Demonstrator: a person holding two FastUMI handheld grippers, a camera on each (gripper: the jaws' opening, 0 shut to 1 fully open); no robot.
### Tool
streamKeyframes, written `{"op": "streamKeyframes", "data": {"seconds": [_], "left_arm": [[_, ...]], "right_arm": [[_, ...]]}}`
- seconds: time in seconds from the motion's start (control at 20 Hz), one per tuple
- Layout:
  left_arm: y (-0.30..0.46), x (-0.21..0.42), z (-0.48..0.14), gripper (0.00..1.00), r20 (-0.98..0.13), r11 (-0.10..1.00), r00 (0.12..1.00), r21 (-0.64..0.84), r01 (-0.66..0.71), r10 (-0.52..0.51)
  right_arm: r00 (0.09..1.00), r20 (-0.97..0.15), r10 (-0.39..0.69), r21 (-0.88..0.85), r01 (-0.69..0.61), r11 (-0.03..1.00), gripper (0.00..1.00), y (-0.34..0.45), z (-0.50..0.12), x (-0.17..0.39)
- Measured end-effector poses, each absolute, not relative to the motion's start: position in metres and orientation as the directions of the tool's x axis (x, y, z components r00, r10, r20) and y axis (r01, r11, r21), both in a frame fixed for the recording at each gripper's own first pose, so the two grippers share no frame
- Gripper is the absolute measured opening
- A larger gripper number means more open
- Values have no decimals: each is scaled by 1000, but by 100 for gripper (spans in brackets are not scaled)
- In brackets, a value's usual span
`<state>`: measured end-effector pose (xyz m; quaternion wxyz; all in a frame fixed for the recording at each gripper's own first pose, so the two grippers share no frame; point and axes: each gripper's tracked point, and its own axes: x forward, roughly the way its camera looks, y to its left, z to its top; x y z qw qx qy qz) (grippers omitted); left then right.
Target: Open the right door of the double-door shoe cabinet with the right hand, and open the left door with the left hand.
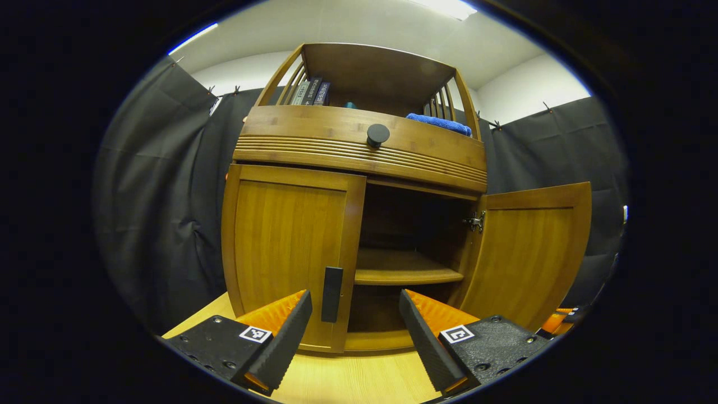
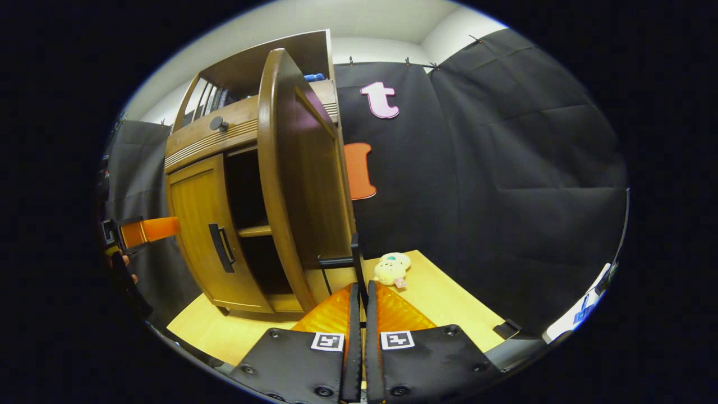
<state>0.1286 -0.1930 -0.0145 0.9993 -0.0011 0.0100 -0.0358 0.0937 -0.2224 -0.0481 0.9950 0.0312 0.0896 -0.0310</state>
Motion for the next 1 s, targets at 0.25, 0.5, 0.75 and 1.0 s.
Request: {"op": "streamKeyframes", "data": {"seconds": [0.25, 0.5, 0.75, 1.0], "left_arm": [[-195, 131, -16, 91, -19, 998, 998, -5, 57, -57], [-191, 134, -20, 91, -13, 999, 999, -2, 40, -40], [-192, 141, -26, 91, 13, 1000, 1000, 3, 16, -16], [-191, 148, -40, 91, 7, 999, 1000, 37, 6, -6]], "right_arm": [[978, -157, -134, 55, 145, 988, 8, -263, -38, 81], [969, -140, -202, 89, 216, 972, 8, -300, -33, 54], [962, -129, -242, 62, 251, 966, 26, -314, -28, 41], [954, -135, -269, 38, 276, 960, 66, -323, -30, 29]]}}
